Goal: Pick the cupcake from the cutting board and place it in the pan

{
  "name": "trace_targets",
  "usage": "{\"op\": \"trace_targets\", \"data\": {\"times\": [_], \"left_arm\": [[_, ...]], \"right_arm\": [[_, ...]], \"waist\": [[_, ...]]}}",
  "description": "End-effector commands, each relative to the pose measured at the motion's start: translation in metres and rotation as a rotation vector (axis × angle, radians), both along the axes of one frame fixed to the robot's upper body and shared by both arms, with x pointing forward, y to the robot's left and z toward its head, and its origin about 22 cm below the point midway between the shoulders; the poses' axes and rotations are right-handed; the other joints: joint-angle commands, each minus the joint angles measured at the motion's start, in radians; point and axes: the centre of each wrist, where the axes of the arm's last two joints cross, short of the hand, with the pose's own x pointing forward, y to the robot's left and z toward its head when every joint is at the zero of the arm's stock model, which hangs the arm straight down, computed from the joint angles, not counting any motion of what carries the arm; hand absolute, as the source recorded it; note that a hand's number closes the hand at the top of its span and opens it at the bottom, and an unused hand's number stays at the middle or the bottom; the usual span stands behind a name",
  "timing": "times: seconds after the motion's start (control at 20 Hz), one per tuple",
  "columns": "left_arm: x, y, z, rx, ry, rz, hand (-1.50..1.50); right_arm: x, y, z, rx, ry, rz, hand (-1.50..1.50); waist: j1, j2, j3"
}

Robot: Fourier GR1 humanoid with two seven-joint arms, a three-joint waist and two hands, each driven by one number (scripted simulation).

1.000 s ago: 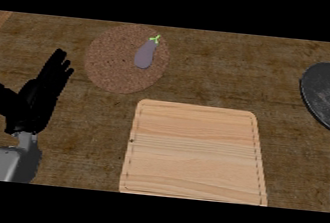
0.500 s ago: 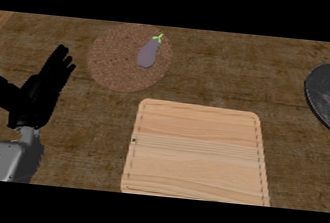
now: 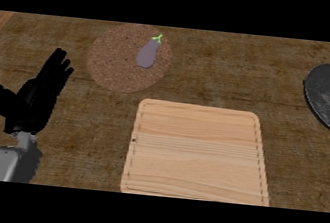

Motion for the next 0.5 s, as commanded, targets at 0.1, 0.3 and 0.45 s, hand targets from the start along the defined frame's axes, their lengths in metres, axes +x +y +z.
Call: {"op": "trace_targets", "data": {"times": [0.1, 0.3, 0.45], "left_arm": [[-0.004, 0.009, 0.003, -0.003, 0.015, 0.021, 0.00], [0.004, 0.019, 0.003, -0.002, 0.017, 0.041, 0.00], [-0.015, 0.006, 0.001, -0.002, 0.028, 0.027, 0.00]], "right_arm": [[-0.016, -0.020, 0.002, 0.150, -0.297, -0.035, -1.50], [-0.041, -0.053, 0.019, 0.281, -0.427, -0.027, -1.50], [-0.086, -0.085, 0.013, 0.310, -0.478, -0.017, -1.50]], "waist": [[-0.021, -0.010, 0.000], [-0.046, -0.012, -0.002], [-0.044, -0.020, -0.003]]}}
